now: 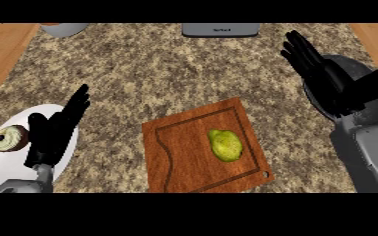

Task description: Pick the pear from the cutting board and place it in the pan

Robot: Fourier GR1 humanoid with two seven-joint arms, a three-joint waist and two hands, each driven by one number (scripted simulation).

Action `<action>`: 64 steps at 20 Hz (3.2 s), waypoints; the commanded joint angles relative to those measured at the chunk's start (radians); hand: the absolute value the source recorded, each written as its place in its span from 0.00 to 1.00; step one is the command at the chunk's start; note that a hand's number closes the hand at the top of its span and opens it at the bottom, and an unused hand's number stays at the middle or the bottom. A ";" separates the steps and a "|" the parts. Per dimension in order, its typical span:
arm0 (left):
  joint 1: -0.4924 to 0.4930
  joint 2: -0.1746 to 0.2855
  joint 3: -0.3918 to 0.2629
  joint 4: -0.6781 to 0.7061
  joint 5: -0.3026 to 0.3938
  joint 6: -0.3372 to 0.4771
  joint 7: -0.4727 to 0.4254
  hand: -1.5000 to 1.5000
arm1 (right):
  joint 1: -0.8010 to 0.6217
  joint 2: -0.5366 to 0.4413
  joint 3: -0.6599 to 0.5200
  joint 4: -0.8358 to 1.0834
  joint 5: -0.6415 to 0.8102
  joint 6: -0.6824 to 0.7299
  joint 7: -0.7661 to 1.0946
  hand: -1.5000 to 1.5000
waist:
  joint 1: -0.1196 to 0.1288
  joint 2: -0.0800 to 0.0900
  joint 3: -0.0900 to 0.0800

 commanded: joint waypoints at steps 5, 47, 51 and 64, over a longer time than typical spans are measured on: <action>-0.090 -0.058 0.057 -0.071 0.047 0.039 -0.061 0.50 | -0.030 0.306 -0.014 0.135 -0.435 0.246 -0.047 1.00 | 0.110 0.062 0.007; -0.175 -0.148 0.069 -0.013 0.070 0.064 -0.008 0.50 | -0.391 -0.097 0.469 0.396 0.539 0.790 -0.866 0.00 | 0.061 0.049 -0.004; -0.206 -0.124 0.107 0.011 0.083 0.054 0.001 0.50 | -0.424 -0.177 0.536 0.401 0.640 0.656 -0.994 0.00 | 0.047 0.044 -0.006; -0.141 -0.126 0.125 -0.002 0.079 0.034 -0.022 0.50 | -0.504 -0.113 0.648 0.573 0.641 0.519 -1.064 0.00 | 0.036 0.036 -0.008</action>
